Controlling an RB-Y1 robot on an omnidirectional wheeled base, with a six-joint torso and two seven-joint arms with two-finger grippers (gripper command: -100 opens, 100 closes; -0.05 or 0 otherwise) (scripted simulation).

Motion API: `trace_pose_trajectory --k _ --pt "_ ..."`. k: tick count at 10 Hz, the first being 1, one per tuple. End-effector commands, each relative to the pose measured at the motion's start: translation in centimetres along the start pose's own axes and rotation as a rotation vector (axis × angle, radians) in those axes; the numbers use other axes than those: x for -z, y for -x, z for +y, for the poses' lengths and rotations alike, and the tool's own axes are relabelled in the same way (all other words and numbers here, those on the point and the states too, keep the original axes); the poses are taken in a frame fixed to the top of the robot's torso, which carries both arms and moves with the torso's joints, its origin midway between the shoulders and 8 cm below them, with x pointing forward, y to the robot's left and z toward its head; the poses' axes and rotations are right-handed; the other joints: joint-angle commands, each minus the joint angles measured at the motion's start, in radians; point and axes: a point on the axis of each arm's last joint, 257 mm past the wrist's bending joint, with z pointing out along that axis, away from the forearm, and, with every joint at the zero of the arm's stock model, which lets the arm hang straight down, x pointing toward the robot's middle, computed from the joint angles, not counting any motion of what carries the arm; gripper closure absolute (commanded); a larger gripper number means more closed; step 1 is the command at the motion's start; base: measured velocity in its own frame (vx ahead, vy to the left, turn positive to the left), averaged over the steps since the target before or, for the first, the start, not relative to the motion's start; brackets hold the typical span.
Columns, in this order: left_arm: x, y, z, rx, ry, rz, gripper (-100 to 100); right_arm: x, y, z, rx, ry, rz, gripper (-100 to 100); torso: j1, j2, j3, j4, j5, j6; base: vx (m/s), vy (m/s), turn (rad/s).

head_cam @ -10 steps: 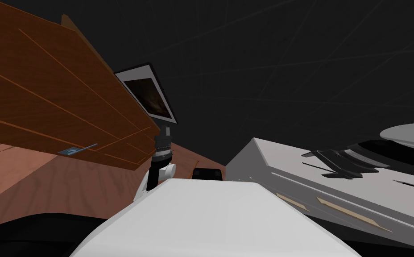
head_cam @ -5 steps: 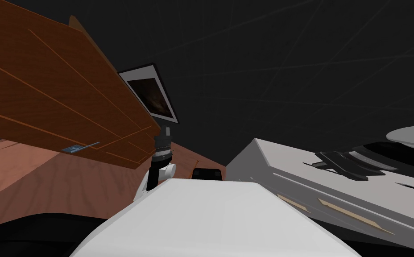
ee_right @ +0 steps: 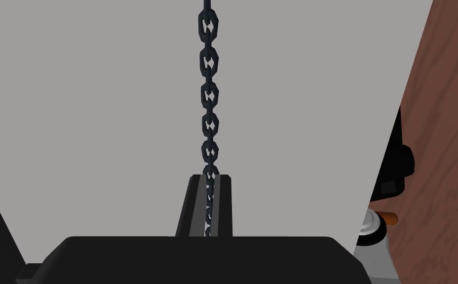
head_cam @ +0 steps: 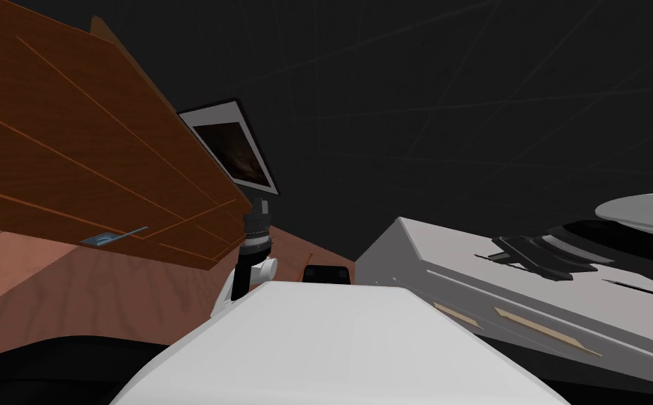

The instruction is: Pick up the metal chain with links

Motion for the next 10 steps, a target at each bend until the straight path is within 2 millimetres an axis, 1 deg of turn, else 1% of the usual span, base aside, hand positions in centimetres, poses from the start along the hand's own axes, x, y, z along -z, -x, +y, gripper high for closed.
trace_pose_trajectory --k 1,2,3,4,7,9,10 --pt "0.0 0.0 0.0 0.0 0.0 0.0 0 0.1 0.4 -0.1 0.004 -0.005 -0.006 100 0.0 0.0 0.0 0.0 0.0 0.0 0.002 -0.017 0.002" --pt "0.0 0.0 0.0 0.0 0.0 0.0 0 0.1 0.6 -0.2 0.001 -0.009 -0.016 100 0.0 0.0 0.0 0.0 0.0 -0.001 -0.003 -0.006 0.016" --pt "0.0 0.0 0.0 0.0 0.0 0.0 0 0.3 1.6 -0.7 0.012 -0.011 -0.019 100 0.001 0.0 0.0 0.0 0.0 -0.001 0.0 -0.016 -0.076" --pt "0.0 0.0 0.0 0.0 0.0 0.0 0 0.3 1.6 -0.7 0.012 -0.011 -0.019 100 0.001 0.0 0.0 0.0 0.0 -0.001 0.006 -0.018 -0.052" --pt "0.0 0.0 0.0 0.0 0.0 0.0 0 1.1 4.4 -1.9 0.049 -0.013 -0.022 100 0.0 0.0 0.0 0.0 0.0 0.0 0.01 -0.038 -0.116" --pt "0.0 0.0 0.0 0.0 0.0 0.0 0 1.1 4.4 -1.9 0.049 -0.013 -0.022 100 -0.001 0.0 0.0 0.0 0.0 -0.001 0.006 -0.024 -0.004" --pt "0.0 0.0 0.0 0.0 0.0 0.0 0 1.4 5.3 -2.2 0.061 -0.012 -0.022 100 0.001 0.0 0.0 0.0 0.0 -0.001 0.006 -0.019 -0.08"
